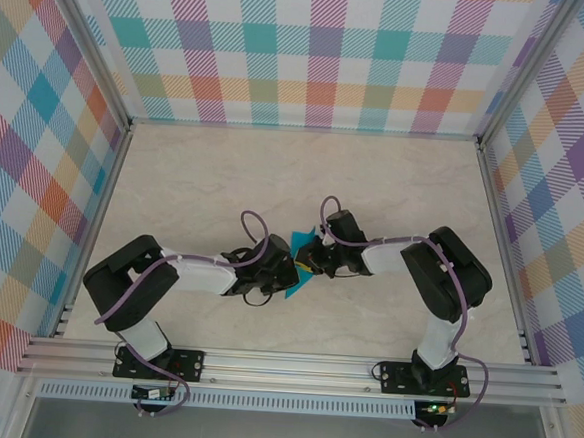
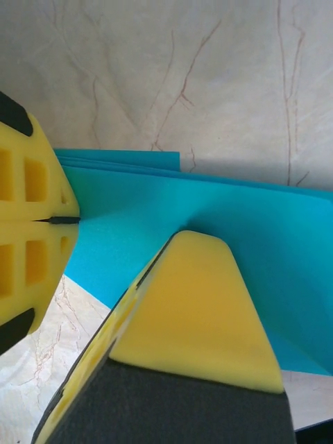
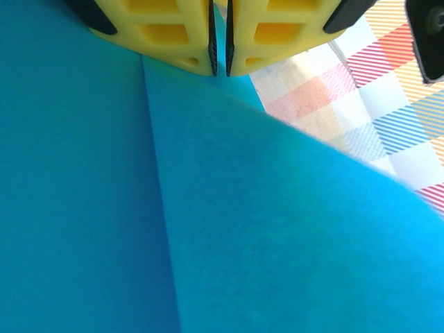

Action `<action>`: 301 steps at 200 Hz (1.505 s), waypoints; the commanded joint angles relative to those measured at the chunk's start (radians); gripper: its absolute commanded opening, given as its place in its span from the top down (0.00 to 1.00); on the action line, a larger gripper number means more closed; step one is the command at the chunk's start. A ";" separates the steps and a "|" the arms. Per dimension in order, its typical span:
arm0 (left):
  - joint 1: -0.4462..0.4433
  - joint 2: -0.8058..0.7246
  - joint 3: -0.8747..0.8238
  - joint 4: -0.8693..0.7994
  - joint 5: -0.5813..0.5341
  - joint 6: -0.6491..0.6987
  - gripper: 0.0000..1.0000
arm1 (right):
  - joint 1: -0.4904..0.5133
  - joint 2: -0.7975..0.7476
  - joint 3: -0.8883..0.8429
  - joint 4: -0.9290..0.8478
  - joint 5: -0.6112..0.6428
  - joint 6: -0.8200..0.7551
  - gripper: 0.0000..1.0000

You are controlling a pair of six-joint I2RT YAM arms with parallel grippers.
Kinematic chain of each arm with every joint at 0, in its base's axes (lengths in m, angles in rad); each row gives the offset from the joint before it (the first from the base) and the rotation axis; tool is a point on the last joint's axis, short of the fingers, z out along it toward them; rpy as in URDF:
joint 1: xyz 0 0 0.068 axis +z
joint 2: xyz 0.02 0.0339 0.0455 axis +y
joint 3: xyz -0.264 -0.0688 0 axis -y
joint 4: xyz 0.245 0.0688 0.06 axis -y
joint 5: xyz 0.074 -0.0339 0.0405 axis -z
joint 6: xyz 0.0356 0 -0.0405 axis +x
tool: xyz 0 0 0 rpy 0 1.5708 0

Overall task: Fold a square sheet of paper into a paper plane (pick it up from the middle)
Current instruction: Fourth fold the wing at the center of the table.

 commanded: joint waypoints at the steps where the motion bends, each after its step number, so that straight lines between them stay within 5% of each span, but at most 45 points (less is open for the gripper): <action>1: 0.003 -0.012 -0.091 -0.158 -0.070 -0.013 1.00 | -0.008 0.006 0.024 -0.269 0.106 -0.091 0.85; 47: 0.004 -0.011 -0.070 -0.184 -0.048 0.052 1.00 | -0.051 -0.103 0.123 -0.307 0.053 -0.215 0.87; 98: 0.003 0.031 -0.034 -0.189 -0.022 0.073 1.00 | -0.017 -0.074 0.085 -0.162 -0.032 -0.158 0.92; 181: 0.004 0.049 -0.025 -0.209 -0.019 0.070 1.00 | -0.003 0.022 0.088 -0.175 0.063 -0.160 0.92; 301: 0.004 0.063 -0.062 -0.203 -0.010 0.077 1.00 | -0.147 0.062 0.139 -0.189 0.092 -0.217 0.91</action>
